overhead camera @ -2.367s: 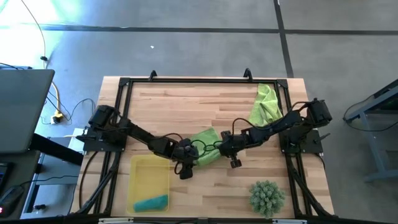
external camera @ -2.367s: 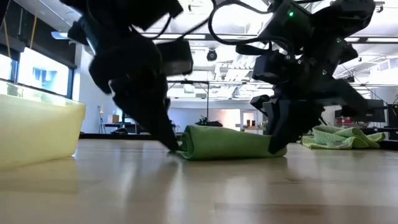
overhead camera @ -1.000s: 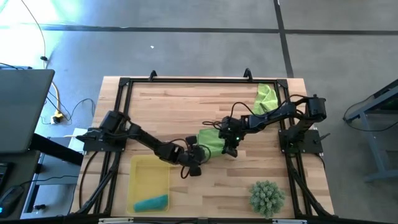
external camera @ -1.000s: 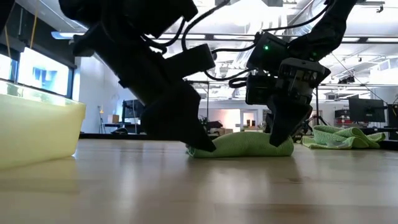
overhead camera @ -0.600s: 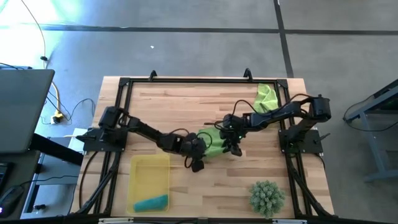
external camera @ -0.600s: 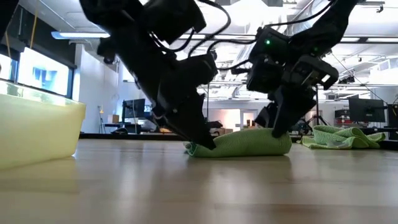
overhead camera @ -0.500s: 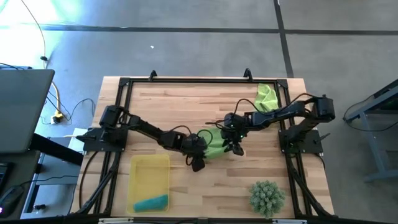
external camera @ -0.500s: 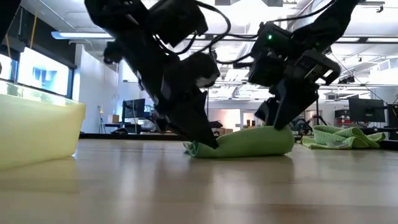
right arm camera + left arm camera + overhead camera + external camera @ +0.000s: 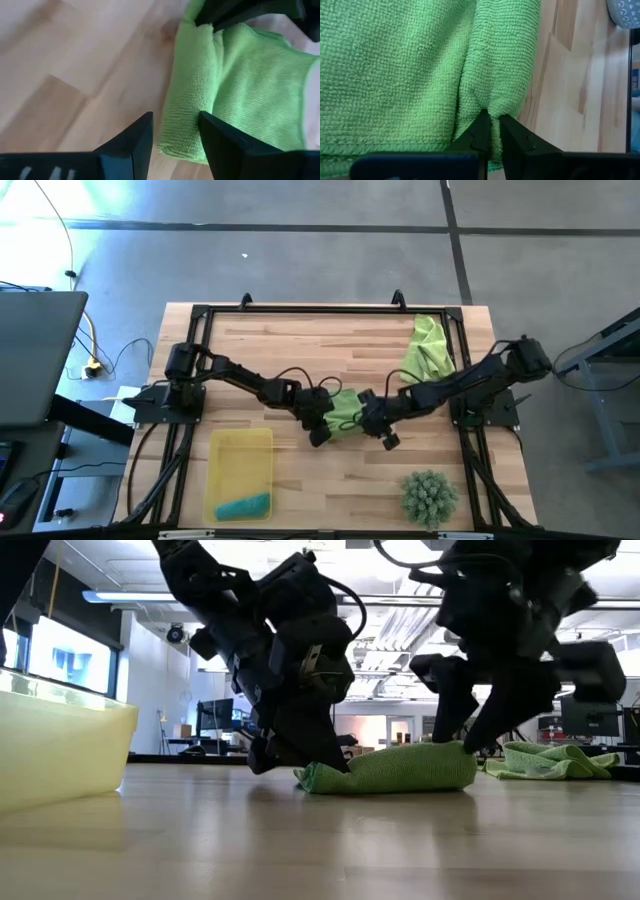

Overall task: Roll microfiber towels into tight, uniform cylinder then place into a basket
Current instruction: Roll the green microfiber towel

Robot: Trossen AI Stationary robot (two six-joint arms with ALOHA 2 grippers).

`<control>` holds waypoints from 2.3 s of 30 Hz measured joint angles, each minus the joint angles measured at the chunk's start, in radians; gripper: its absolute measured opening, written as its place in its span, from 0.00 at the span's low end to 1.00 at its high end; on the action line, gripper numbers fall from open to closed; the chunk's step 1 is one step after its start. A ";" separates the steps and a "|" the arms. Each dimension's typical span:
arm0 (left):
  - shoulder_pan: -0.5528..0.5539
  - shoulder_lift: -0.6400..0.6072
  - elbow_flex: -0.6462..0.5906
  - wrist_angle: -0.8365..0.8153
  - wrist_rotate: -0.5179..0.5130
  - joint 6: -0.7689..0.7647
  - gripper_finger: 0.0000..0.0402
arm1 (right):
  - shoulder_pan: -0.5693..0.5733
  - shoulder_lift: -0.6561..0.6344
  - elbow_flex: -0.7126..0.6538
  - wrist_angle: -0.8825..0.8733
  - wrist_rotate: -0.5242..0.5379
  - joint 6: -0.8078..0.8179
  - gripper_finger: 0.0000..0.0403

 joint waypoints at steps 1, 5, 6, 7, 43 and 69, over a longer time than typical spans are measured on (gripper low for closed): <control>0.000 0.000 0.000 0.002 0.005 0.000 0.04 | 0.013 0.009 0.000 0.007 0.036 0.000 0.37; 0.000 0.001 -0.001 0.004 0.015 0.001 0.04 | 0.040 0.045 0.000 0.013 0.123 0.001 0.37; 0.000 0.001 -0.001 0.006 0.015 0.000 0.04 | 0.041 0.051 0.000 0.004 0.128 0.001 0.37; -0.001 0.001 -0.002 0.007 0.016 -0.003 0.04 | 0.039 0.059 0.000 0.002 0.130 0.002 0.37; -0.065 -0.172 -0.008 -0.195 -0.036 0.213 0.28 | -0.235 0.151 -0.001 0.007 -0.446 0.235 0.01; -0.226 -0.036 -0.004 0.018 -0.726 0.590 0.28 | -0.334 0.152 -0.001 0.031 -0.548 0.444 0.06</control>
